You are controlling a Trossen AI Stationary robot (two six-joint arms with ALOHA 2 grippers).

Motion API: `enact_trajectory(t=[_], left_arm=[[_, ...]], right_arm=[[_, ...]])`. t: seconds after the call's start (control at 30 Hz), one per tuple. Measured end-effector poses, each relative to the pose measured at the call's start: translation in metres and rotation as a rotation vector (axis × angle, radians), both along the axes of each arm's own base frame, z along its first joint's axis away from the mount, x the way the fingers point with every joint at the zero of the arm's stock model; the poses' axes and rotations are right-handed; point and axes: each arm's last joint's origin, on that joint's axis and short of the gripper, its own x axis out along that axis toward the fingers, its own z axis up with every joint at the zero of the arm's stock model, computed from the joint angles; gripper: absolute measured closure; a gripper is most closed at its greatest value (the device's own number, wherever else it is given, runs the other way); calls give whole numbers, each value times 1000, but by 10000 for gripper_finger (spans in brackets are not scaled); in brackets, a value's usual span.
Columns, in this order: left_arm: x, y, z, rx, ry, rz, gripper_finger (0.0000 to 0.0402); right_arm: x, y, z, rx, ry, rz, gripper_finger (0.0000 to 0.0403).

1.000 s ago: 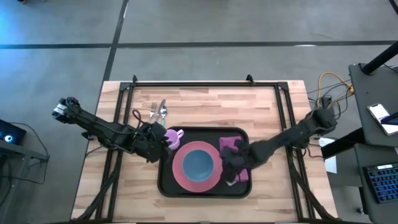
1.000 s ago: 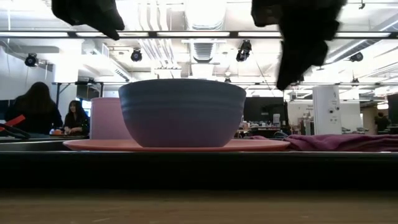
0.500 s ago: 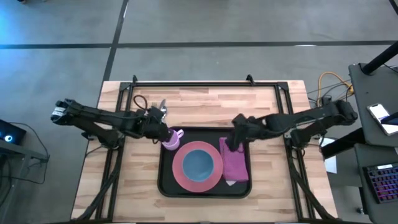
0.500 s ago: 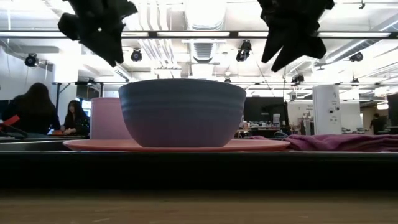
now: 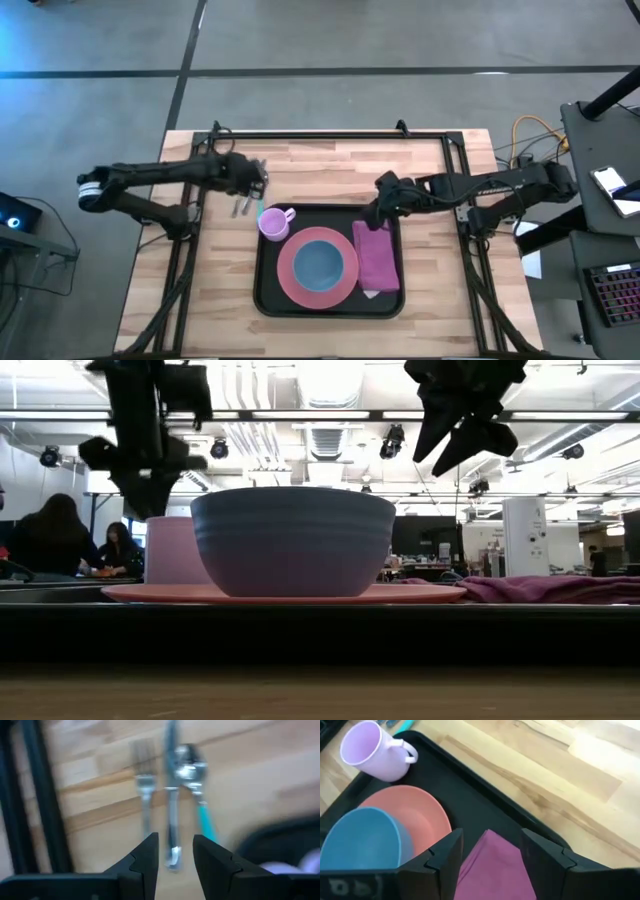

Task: Set up tray
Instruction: Put the silver fork on top of the purple napkin on the black tray

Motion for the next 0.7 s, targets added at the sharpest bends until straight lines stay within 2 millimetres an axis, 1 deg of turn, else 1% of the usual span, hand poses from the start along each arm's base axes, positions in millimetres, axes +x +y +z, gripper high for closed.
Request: enact_trajectory(t=[0.13, 0.23, 0.37, 0.5, 0.57, 0.7], left_arm=[[-17, 23, -11, -54, -15, 85, 299], [-23, 31, -23, -103, -49, 107, 299], [-26, 29, -32, -115, -47, 101, 299], [-28, 28, -37, -121, -31, 104, 299], [-28, 28, -37, -120, -33, 104, 299], [-25, 30, -29, -103, -62, 101, 299]], right_arm=[[3, 0, -4, -7, 22, 13, 218], [4, 0, -6, -13, 32, 22, 218], [4, -1, -6, -15, 33, 21, 221], [4, -3, -6, -11, 33, 16, 220], [4, -4, -6, -8, 34, 13, 221], [4, -7, -6, 8, 35, 8, 225]])
